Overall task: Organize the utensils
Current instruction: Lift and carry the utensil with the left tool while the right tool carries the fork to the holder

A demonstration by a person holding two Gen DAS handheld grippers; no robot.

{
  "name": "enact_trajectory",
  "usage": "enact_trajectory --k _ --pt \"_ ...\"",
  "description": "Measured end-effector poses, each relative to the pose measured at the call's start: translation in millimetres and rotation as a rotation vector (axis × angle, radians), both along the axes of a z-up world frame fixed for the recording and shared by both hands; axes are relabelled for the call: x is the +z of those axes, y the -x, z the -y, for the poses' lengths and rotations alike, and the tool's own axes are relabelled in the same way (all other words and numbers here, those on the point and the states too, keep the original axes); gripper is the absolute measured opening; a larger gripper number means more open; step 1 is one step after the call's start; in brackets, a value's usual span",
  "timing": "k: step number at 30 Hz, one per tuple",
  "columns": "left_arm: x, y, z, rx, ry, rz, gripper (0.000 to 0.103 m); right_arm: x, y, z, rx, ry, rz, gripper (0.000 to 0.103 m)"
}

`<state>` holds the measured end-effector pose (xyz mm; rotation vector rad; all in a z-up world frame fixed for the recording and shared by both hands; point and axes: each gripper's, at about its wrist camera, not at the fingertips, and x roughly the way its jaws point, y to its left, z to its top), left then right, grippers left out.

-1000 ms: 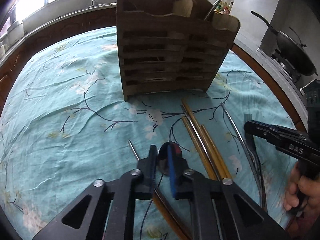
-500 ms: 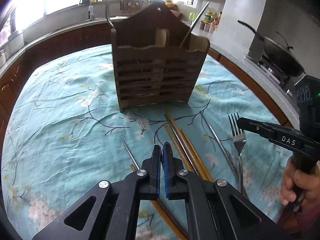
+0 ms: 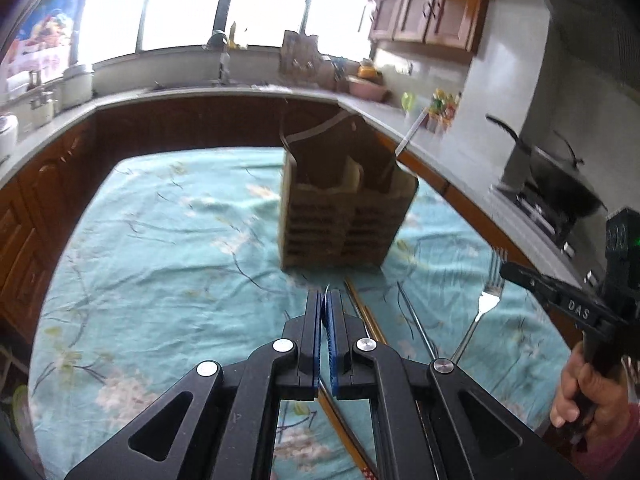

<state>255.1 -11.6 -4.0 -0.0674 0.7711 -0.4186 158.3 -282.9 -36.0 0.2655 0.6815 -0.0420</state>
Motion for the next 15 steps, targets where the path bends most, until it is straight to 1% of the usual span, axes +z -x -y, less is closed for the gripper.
enact_trajectory --k 4,10,13,15 --pt "17.7 14.8 -13.3 0.048 0.014 0.054 0.001 10.2 4.5 -2.4 -0.004 0.017 0.034 0.003" --pt "35.3 31.2 -28.1 0.099 0.023 0.097 0.001 24.3 7.6 -6.7 0.0 0.031 0.076 0.003" --pt "43.0 37.0 -33.1 0.132 0.015 0.125 0.001 32.6 9.0 -8.4 0.001 0.039 0.1 0.003" --pt "44.7 32.6 -31.2 0.148 0.011 0.139 0.001 37.8 9.7 -9.1 0.001 0.045 0.114 0.003"
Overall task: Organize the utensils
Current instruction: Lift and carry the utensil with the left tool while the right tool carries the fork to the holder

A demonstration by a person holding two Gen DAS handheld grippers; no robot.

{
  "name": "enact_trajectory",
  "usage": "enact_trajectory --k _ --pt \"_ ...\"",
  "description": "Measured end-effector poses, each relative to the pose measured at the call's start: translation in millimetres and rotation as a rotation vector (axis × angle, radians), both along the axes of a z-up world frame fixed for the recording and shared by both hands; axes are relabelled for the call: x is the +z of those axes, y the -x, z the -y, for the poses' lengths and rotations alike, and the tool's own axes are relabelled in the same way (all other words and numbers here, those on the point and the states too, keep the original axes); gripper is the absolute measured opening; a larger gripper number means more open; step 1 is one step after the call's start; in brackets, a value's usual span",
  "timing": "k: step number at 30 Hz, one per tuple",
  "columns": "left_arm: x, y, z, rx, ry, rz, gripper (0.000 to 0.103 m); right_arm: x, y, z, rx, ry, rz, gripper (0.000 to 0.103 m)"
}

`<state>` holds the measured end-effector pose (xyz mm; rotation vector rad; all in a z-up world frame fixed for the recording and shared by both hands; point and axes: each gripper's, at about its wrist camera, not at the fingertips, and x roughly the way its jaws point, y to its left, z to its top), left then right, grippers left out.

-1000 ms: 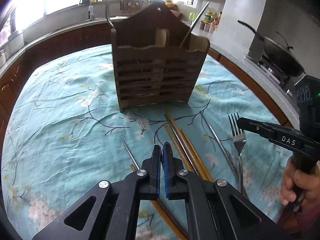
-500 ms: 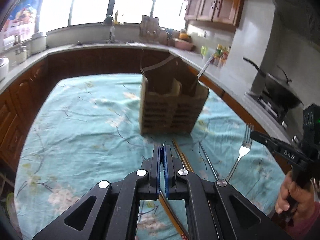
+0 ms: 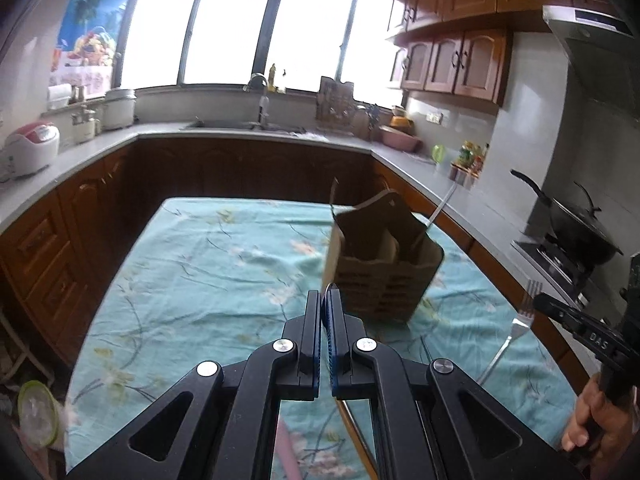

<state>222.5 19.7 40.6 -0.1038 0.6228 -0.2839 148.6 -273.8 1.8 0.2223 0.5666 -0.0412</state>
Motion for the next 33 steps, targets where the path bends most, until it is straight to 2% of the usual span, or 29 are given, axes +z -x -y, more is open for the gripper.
enact_trajectory --k 9,19,27,33 --pt "18.2 -3.7 4.6 0.068 -0.019 0.076 0.001 15.9 -3.0 1.0 -0.006 0.016 0.046 0.003" --pt "28.5 -36.2 18.6 0.14 -0.03 0.146 0.001 30.5 -18.5 6.5 0.0 0.028 0.086 0.003" --pt "21.6 -69.2 28.4 0.217 -0.015 0.185 0.001 47.1 -38.9 15.3 -0.008 0.047 0.13 0.003" --pt "10.4 -93.2 45.4 0.275 -0.035 0.236 0.001 61.5 -61.2 23.4 -0.022 0.071 0.176 0.003"
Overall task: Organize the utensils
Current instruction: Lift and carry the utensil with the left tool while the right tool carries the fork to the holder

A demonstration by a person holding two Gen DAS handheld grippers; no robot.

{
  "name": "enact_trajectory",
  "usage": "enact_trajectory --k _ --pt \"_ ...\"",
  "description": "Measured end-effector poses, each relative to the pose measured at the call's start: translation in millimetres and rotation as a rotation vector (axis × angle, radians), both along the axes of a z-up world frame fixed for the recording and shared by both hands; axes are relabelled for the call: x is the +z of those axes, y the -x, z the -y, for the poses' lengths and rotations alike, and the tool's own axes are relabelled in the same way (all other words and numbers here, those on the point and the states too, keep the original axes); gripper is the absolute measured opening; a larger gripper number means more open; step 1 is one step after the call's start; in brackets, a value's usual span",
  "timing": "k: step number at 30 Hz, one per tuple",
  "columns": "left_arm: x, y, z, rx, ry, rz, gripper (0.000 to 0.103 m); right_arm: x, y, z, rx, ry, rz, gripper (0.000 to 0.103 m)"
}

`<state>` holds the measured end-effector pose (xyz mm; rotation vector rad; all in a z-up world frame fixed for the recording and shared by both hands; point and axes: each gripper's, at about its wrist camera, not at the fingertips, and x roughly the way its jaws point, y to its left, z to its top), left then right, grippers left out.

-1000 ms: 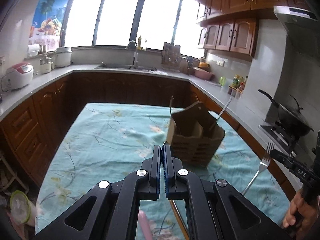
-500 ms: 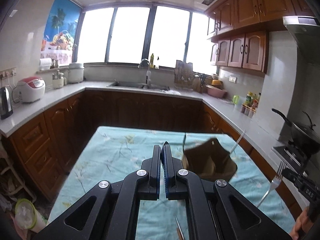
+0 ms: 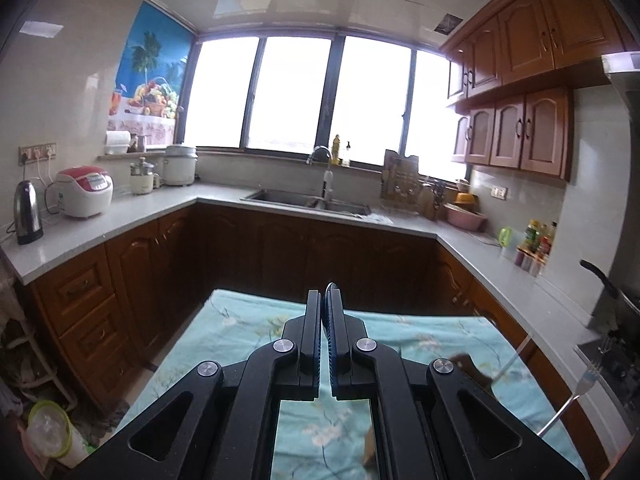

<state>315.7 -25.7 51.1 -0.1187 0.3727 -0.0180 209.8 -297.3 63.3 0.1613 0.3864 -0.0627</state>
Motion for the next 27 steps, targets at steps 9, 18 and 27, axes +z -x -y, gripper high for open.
enact_trajectory --k 9,18,27 --pt "-31.1 -31.1 32.6 0.07 -0.045 0.039 0.001 17.3 -37.4 2.5 -0.019 0.053 0.07 0.002" --pt "-67.5 -51.7 66.7 0.095 -0.093 0.042 0.001 -2.6 -69.7 -11.0 -0.021 0.167 0.069 0.002" --pt "-89.6 -61.6 84.5 0.08 -0.139 -0.002 0.001 -41.0 -86.5 -13.4 -0.004 0.165 0.007 0.002"
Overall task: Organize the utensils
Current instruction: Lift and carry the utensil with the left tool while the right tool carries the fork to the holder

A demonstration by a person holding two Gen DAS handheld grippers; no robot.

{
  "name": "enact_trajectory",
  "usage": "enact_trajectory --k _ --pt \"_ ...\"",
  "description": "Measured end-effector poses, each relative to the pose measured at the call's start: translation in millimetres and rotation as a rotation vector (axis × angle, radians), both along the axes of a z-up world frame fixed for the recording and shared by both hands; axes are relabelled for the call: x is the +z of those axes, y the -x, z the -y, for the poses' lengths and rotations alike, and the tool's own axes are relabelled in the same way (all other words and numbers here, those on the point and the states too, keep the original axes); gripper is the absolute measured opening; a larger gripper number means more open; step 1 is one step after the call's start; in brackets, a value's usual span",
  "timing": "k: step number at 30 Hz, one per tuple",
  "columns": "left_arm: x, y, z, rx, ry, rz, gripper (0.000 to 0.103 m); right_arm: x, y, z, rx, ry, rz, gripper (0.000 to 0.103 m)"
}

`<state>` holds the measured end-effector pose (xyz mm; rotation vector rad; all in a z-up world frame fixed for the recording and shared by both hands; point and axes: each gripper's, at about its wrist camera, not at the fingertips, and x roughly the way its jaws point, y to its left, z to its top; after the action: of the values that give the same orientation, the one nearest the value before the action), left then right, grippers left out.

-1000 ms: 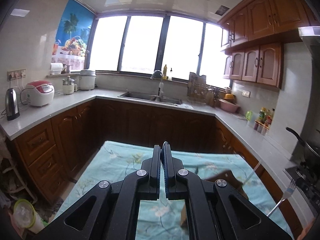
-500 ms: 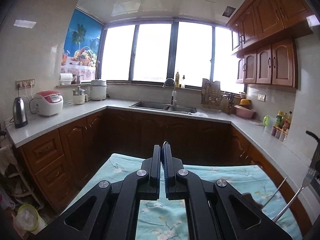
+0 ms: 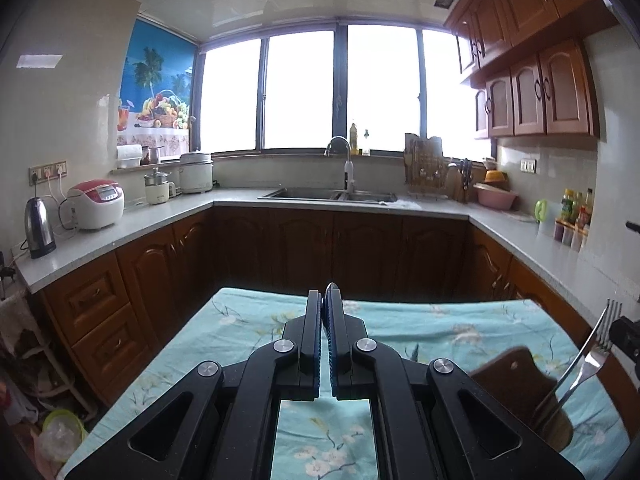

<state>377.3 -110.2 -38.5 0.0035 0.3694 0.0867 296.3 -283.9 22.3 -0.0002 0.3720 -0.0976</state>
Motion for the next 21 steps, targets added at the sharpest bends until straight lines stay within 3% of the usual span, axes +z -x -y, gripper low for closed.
enact_trajectory --k 13,21 --pt "-2.9 8.8 -5.9 -0.052 -0.061 0.001 0.002 -39.0 -6.8 -9.0 0.036 -0.021 -0.086 0.003" --pt "-12.8 14.9 -5.0 -0.058 -0.096 0.014 0.003 -42.5 -7.4 -8.4 0.046 -0.036 -0.105 0.003"
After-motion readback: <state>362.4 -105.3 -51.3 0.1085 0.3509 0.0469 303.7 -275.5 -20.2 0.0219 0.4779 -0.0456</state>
